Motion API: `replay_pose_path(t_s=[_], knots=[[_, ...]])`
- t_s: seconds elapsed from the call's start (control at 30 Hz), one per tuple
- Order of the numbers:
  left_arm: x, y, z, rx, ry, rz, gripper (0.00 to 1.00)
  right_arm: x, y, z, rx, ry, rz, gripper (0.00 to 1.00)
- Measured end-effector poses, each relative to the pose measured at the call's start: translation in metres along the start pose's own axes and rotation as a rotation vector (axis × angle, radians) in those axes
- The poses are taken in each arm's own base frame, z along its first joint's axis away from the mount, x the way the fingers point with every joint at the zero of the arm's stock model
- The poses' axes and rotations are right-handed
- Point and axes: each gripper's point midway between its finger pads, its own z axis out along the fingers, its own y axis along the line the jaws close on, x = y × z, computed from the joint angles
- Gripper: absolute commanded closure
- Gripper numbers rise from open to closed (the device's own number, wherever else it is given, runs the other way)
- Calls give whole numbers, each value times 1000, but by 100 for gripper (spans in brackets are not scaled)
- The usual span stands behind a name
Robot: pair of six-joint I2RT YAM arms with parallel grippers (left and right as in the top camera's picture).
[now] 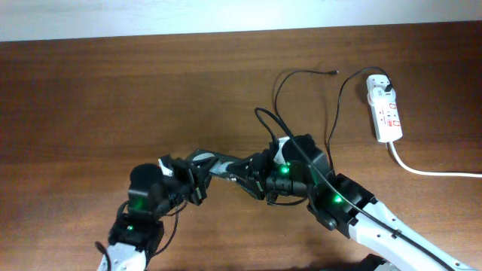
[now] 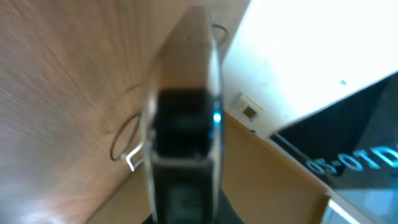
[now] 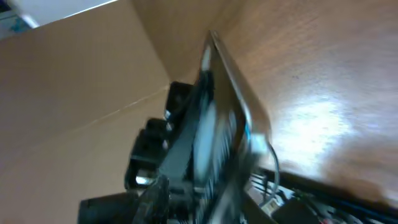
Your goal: Plug charger to phone and switch on socket
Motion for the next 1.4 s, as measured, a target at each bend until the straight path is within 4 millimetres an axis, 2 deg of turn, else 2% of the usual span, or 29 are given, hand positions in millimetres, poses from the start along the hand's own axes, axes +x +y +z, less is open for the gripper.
replay_pose_path(t_s=[0.1,0.23,0.3,0.33,0.37,0.43,0.47,0.53,0.57,0.63,0.67,0.73,0.8,0.87,0.93,1.0,1.13,1.2,1.23,1.27,1.3,1.4], knots=[[-11,3,21,-1,16,7,100,-9,-20,-1,80,-53,41,70],[-28,20,46,-47,23,-5,100,-22,-41,-6,162,-135,76,65],[-29,1,53,-15,14,11,100,-27,-57,-10,223,-172,99,64],[-26,-17,56,18,11,52,100,-29,-62,-11,243,-190,106,63],[-26,-26,57,24,1,78,100,-32,-67,-13,264,-208,112,59],[-31,-33,59,-8,-32,124,100,-39,-81,-19,321,-260,126,44],[-36,-36,59,-26,-54,151,100,-46,-97,-28,387,-321,138,30],[-44,-39,57,-62,-84,220,100,-55,-115,-42,473,-401,144,6],[-44,-38,57,-76,-85,251,100,-59,-127,-50,528,-439,150,2],[-48,-24,55,-143,-91,281,100,-68,-141,-66,603,-522,135,4],[-50,-14,54,-188,-95,282,100,-74,-146,-73,631,-568,125,11],[-51,10,48,-286,-77,296,100,-83,-148,-83,658,-634,94,12],[-49,20,45,-329,-50,321,100,-86,-147,-84,666,-640,54,12],[-49,34,40,-387,-36,323,100,-89,-136,-85,678,-632,-51,11],[-48,45,35,-433,-26,325,100,-90,-100,-87,637,-621,-155,12],[-48,53,32,-466,-19,325,100,-99,-71,-100,601,-663,-180,12],[-48,61,28,-499,-10,341,100,-138,-37,-140,562,-788,-184,12],[-48,61,28,-501,-8,346,100,-154,-30,-154,581,-821,-166,12],[-48,61,28,-501,-8,346,100,-166,-25,-155,631,-818,-165,12],[-48,61,27,-503,-7,345,100,-170,-23,-154,665,-808,-161,12],[-48,61,28,-502,-5,345,100,-184,-13,-149,723,-788,-156,12],[-48,62,28,-504,-4,346,100,-226,-5,-127,818,-763,-125,12]])
